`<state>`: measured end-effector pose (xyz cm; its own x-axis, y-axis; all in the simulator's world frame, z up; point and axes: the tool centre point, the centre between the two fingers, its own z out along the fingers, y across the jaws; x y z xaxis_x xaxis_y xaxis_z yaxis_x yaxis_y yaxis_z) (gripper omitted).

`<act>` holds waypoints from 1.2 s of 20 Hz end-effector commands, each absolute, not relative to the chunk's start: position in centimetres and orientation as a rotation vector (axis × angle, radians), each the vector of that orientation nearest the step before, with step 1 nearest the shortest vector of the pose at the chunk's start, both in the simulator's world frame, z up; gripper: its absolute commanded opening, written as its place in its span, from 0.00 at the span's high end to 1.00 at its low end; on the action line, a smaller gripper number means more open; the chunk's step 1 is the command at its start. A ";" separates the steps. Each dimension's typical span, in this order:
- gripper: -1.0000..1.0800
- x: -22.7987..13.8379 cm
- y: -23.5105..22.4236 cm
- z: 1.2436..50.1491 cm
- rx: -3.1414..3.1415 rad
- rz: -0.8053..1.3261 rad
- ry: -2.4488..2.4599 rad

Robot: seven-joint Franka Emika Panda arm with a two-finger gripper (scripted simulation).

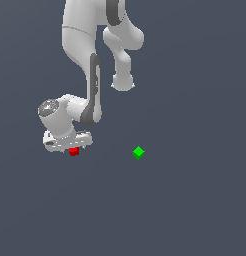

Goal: Stack the red cube on top of the green cube.

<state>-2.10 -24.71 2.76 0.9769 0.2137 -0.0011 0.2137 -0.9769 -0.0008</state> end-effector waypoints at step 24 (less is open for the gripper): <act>1.00 -2.1 -24.7 4.5 -3.123 0.001 -0.338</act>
